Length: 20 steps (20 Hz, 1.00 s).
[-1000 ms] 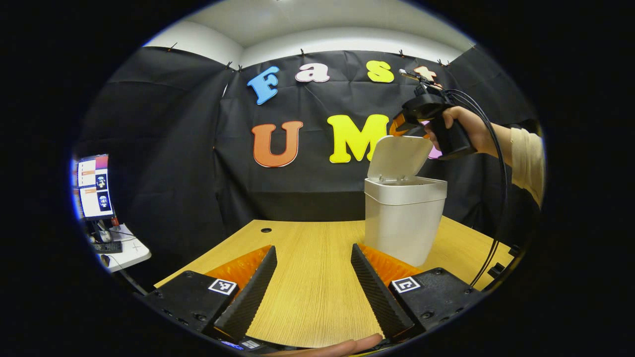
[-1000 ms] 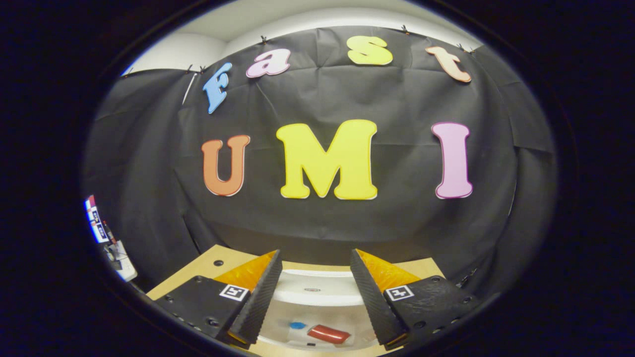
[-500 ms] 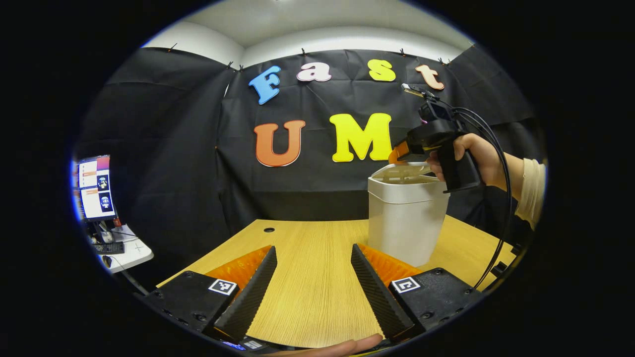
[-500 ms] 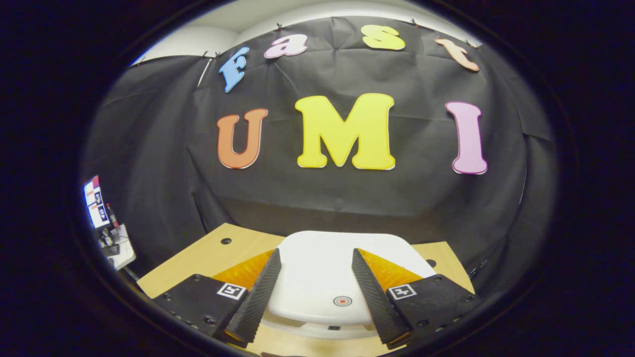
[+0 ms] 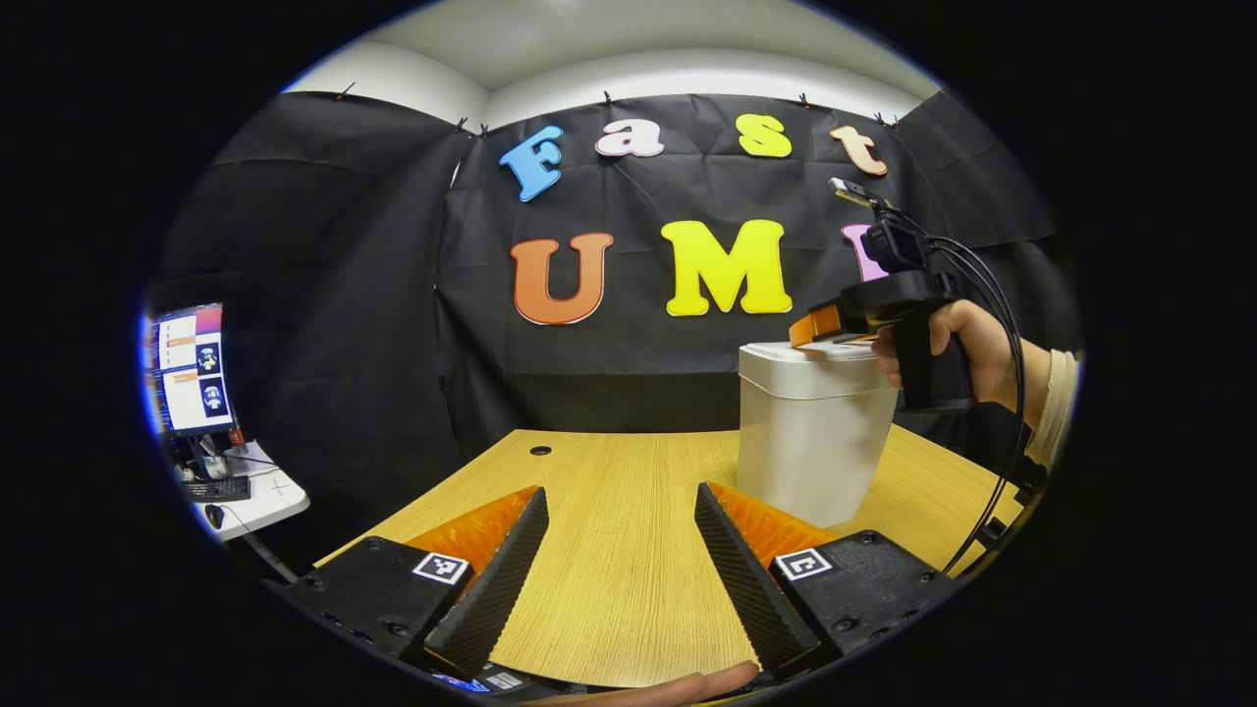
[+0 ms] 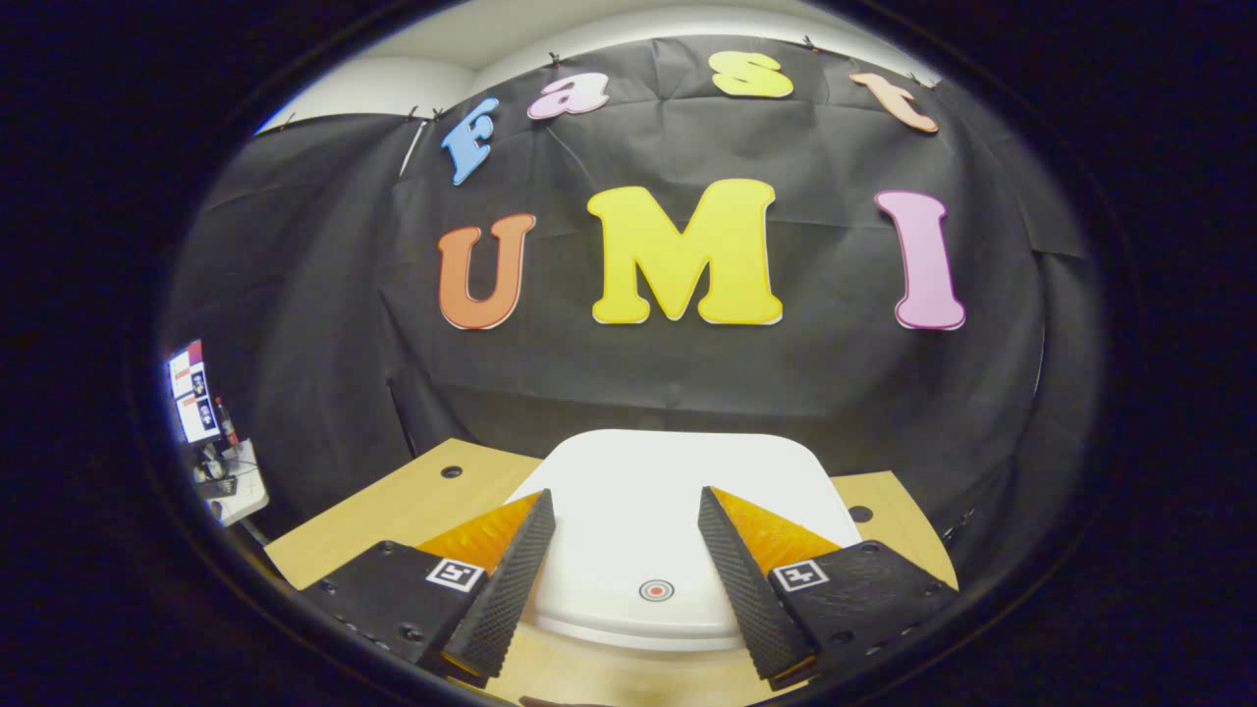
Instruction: Press the lid of the desktop garbage bin to open it, pick up the crumpled paper on the desktop and throw it into the bin, then pick up the pop can on the desktop and drop it into the bin, and finally close the garbage bin lid.
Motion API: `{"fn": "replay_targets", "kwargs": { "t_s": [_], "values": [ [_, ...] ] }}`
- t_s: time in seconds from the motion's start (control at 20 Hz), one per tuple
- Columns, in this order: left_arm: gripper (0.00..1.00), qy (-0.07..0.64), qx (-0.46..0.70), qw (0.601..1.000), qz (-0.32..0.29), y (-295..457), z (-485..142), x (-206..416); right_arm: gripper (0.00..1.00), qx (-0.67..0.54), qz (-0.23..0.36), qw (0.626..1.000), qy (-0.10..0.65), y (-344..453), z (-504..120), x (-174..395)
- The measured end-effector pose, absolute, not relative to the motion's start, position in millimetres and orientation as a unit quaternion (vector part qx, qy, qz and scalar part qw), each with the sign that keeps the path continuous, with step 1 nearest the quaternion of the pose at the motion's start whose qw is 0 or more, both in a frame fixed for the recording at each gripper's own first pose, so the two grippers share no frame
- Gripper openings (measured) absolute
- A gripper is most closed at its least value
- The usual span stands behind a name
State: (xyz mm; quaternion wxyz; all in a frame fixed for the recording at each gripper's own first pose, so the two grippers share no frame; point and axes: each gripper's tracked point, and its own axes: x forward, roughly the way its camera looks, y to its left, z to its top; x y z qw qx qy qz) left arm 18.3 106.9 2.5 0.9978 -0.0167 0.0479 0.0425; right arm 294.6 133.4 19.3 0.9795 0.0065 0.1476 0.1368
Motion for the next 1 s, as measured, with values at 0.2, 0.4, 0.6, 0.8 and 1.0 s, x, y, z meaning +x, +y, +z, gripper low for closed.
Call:
{"fn": "replay_targets", "kwargs": {
  "t_s": [0.2, 0.4, 0.6, 0.8, 1.0],
  "values": [
    [0.97, 0.047, -0.016, 0.998, 0.050, 118.0, 3.0, 19.2, 0.92, 0.023, 0.128, 0.984, 0.126, 121.5, 18.9, 280.5],
    [0.97, 0.057, -0.030, 0.996, 0.063, 130.3, -2.1, 20.5, 0.92, 0.018, 0.102, 0.992, 0.072, 110.9, 18.4, 265.0],
    [0.97, 0.071, -0.039, 0.994, 0.074, 136.0, -9.7, 24.1, 0.92, 0.007, 0.081, 0.995, 0.055, 111.8, 13.5, 263.4],
    [0.97, 0.076, -0.040, 0.994, 0.073, 134.7, -13.0, 26.9, 0.93, 0.000, 0.074, 0.997, 0.032, 114.6, 12.3, 267.2],
    [0.97, 0.080, -0.042, 0.993, 0.071, 132.2, -14.4, 27.8, 0.92, 0.008, 0.080, 0.996, 0.042, 116.2, 9.6, 266.7]
  ]
}}
